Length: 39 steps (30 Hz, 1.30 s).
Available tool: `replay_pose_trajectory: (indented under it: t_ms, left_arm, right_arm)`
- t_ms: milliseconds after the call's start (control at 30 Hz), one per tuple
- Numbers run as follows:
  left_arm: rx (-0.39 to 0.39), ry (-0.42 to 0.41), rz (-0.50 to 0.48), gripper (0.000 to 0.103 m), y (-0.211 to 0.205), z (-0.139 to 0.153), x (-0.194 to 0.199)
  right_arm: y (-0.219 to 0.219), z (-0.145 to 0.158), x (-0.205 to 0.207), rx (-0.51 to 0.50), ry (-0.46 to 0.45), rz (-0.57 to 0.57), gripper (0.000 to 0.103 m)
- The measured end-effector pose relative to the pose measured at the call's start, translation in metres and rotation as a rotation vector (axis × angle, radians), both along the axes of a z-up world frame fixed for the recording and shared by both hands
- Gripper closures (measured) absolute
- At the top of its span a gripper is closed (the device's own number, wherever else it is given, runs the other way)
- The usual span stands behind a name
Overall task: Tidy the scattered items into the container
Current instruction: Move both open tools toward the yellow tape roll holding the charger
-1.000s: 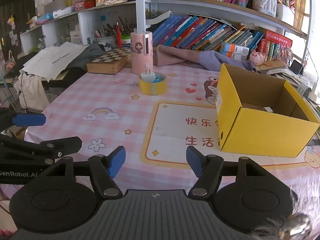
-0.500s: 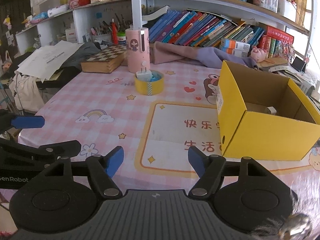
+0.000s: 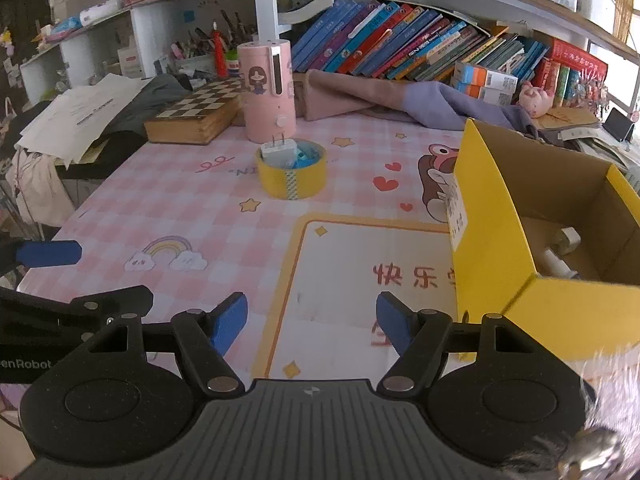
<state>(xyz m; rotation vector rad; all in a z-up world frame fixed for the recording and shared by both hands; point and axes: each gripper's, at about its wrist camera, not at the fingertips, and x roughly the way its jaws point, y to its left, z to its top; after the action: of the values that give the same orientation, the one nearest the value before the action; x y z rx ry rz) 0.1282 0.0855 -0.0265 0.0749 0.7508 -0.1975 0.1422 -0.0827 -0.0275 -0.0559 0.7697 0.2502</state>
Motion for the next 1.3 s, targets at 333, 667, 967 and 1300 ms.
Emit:
replay_pose_trajectory:
  t_ms: [333, 667, 967, 1300]
  left_arm:
    - [0.006, 0.005, -0.001, 0.013, -0.005, -0.003, 0.039]
    - [0.025, -0.006, -0.021, 0.011, -0.013, -0.016, 0.088]
    - [0.032, -0.012, -0.064, 0.009, -0.026, -0.036, 0.139]
    - [0.016, -0.043, -0.087, 0.009, -0.041, -0.055, 0.189]
  right_arm:
    - [0.001, 0.001, 0.045, 0.001, 0.006, 0.006, 0.033]
    - [-0.011, 0.003, 0.087, 0.025, 0.001, -0.026, 0.032]
    - [-0.014, -0.001, 0.119, 0.043, 0.009, -0.033, 0.031]
    - [-0.018, -0.003, 0.144, 0.043, 0.014, -0.056, 0.031]
